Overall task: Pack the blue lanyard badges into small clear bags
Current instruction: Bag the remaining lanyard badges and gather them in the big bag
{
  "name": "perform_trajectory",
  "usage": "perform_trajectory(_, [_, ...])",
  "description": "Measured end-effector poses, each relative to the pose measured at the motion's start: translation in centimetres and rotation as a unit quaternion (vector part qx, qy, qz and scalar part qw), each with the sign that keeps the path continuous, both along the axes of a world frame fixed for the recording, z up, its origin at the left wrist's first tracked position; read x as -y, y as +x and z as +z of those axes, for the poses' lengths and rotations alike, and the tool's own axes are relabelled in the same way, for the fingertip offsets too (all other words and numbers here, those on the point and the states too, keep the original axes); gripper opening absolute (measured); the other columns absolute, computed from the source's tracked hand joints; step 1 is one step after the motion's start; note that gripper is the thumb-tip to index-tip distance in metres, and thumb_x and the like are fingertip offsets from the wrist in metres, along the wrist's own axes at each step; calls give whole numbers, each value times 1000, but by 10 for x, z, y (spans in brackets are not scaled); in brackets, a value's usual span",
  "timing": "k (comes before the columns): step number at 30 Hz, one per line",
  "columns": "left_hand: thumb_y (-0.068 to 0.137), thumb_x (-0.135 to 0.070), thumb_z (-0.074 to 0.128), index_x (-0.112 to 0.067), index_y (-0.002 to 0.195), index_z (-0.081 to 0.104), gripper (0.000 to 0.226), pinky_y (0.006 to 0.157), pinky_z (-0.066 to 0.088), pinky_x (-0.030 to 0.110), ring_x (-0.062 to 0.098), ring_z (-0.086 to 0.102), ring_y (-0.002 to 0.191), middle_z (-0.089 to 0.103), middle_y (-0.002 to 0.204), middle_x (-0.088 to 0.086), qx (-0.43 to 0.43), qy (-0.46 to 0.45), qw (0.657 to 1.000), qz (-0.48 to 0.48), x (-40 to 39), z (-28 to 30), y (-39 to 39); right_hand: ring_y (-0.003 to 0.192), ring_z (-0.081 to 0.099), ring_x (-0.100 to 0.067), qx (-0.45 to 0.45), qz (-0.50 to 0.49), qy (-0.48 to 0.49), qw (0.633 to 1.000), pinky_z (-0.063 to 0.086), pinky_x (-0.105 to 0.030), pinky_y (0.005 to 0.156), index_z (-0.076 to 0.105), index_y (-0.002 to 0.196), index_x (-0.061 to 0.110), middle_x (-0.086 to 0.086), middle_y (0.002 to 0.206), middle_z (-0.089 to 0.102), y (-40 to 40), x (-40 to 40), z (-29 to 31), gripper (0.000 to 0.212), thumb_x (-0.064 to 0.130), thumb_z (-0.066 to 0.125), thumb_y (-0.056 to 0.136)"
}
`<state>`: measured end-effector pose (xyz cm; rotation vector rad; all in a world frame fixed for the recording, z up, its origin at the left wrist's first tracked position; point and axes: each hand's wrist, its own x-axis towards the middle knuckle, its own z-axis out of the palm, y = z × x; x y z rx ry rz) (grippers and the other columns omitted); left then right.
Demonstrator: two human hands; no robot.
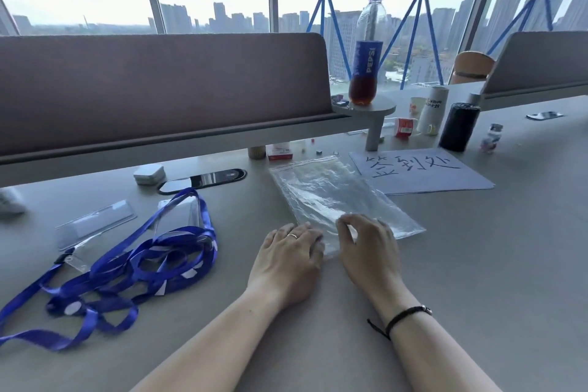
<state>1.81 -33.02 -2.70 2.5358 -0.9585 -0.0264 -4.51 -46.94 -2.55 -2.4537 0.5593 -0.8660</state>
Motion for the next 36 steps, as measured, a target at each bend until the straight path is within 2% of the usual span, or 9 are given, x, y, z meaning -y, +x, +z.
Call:
perform_trajectory(3, [99,-44,19,-27,114,63,49,117,26,45,23,41,138,59,135,-5,-45,-68,996,-27,-6,3,5,92,66,-13,49,96,48,993,50,-28,81,73,91,25,9,96,74,-5,-17,5,4,24,69,90])
perform_trajectory(5, [93,-60,21,-17,85,62,60,96,45,46,22,61,101,67,94,6,-109,-163,980,16,-8,5,11,86,66,-3,57,144,54,986,51,-21,74,73,90,28,14,94,74,-8,-28,4,4,26,72,87])
perform_trajectory(8, [78,-73,50,-1,73,63,73,71,46,35,17,56,67,61,66,8,-272,-280,917,81,-11,16,15,81,65,0,50,221,43,973,46,-14,66,70,89,29,17,92,72,-12,-41,5,6,26,72,84])
perform_trajectory(11, [88,-19,69,-4,74,71,21,68,51,26,16,63,62,67,66,9,-359,-441,813,130,-14,33,18,86,67,4,30,252,40,967,49,-14,76,69,90,33,21,95,73,-17,-49,5,10,33,71,81])
perform_trajectory(14, [93,3,60,-3,94,71,12,75,57,38,27,69,73,73,83,19,-421,-553,701,160,-35,52,26,91,66,7,9,276,43,960,48,-12,79,68,90,34,26,96,73,-23,-57,4,8,36,69,82])
perform_trajectory(21, [92,3,60,-1,84,66,10,52,61,28,18,69,53,70,68,13,-479,-587,620,203,-123,81,55,77,63,0,-4,301,25,953,50,-21,70,61,84,30,21,82,65,-29,-76,4,10,32,70,89])
perform_trajectory(28, [92,3,60,0,89,67,8,58,62,26,18,70,56,71,69,13,-476,-582,626,205,-229,79,40,74,63,3,-37,287,-11,957,50,-24,73,62,86,31,21,79,68,-25,-89,4,9,32,70,90])
perform_trajectory(31, [89,2,60,-4,88,69,10,51,60,26,17,68,54,69,68,11,-487,-522,678,174,-263,76,16,69,55,6,-62,249,-41,966,43,-25,67,66,89,32,19,83,70,-15,-100,5,6,29,71,88])
perform_trajectory(36, [70,-2,76,-12,118,65,50,70,59,32,22,71,69,69,97,15,-489,-440,738,150,-315,59,-25,132,49,-23,-180,212,-99,956,33,-37,109,57,129,39,6,134,61,3,-142,23,45,21,57,88])
